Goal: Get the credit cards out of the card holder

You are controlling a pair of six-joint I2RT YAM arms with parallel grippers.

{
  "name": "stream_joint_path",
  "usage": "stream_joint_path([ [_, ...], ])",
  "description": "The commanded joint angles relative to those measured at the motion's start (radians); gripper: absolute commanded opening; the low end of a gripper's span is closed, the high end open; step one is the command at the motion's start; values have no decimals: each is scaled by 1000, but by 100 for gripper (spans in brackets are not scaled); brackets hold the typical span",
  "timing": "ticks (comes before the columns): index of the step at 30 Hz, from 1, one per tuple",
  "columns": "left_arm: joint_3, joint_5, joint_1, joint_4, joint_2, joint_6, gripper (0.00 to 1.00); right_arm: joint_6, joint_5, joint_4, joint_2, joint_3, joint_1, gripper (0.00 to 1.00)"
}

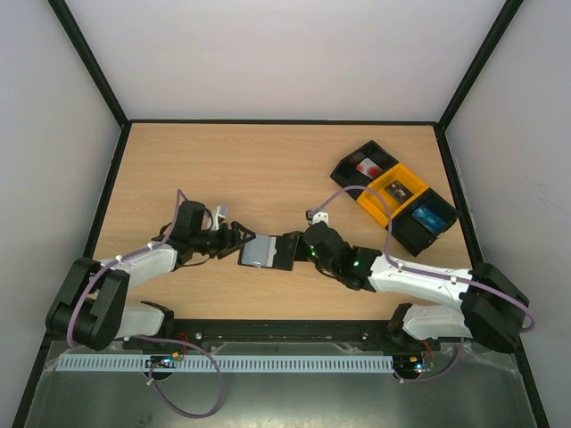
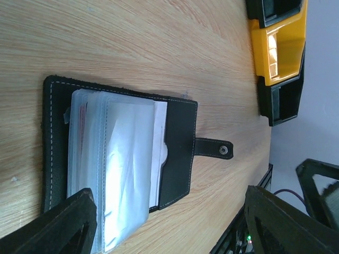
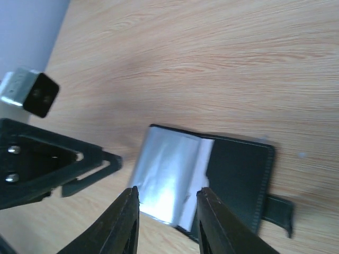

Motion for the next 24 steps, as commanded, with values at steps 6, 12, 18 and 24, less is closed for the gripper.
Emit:
stream_joint_path([
  [6,-29,11,20,-7,-26,15,78,27,-130,150,184,57,-3,28],
  [12,-35,35,21,27,-2,11,79,31,-99,176,272,17,-4,24],
  [18,-28,21,20,30,-18,15,79,14,-62,208,344,-53,-13,17],
  [24,-7,-16,18,-5,-18,40,78,-8,-33,231,378,-102,-14,15],
])
